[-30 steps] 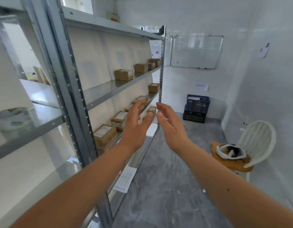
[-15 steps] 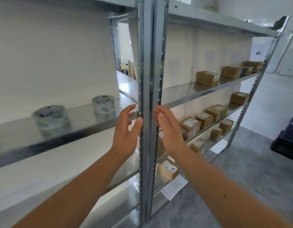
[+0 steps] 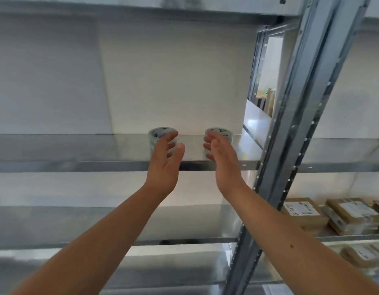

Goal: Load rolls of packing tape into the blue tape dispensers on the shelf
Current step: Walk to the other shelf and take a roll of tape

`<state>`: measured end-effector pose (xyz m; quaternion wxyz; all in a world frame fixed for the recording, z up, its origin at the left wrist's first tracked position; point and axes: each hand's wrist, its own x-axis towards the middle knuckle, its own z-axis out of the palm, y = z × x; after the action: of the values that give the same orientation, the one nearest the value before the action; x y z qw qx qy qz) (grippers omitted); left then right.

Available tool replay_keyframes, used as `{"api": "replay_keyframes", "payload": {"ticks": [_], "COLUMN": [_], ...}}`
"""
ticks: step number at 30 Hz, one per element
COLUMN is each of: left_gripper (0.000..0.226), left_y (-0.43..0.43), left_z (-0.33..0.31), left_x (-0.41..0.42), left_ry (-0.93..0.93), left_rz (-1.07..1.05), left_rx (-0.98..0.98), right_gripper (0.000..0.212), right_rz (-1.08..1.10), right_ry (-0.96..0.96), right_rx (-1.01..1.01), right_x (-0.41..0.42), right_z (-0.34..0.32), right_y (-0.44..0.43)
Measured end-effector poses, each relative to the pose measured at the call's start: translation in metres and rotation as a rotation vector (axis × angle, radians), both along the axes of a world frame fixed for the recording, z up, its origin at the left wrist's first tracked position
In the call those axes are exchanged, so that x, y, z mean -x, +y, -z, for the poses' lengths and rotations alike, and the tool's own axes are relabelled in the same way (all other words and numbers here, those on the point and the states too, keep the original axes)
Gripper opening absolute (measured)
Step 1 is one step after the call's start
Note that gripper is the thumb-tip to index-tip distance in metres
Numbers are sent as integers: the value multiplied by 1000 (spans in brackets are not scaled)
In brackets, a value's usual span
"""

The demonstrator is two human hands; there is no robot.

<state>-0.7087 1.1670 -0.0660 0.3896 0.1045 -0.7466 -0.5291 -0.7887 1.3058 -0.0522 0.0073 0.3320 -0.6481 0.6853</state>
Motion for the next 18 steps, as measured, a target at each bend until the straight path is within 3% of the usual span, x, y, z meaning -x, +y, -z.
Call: {"api": "replay_keyframes", "payload": {"ticks": [6,9,13,18], "left_gripper": [43,45,39,23], "left_y": [-19,-38,-71,-83], "left_z": [-16,-27,-52,-54], "left_x": [8,19,50,83], "left_ry": [-67,-137,-429,-729], "left_rz": [-153,-187,-242,-260], "left_rx": [52,214,536,783], "right_gripper": [36,36,33,38], "right_rz": [-37,-25,-5,-4], "right_ry": [-22,-17,-12,-37], "right_rx": [18,10,-8,0], "right_x": [5,7,10,11], "right_z": [3,0,-3,-1], "right_y": [-25,-32,-38,-39]}}
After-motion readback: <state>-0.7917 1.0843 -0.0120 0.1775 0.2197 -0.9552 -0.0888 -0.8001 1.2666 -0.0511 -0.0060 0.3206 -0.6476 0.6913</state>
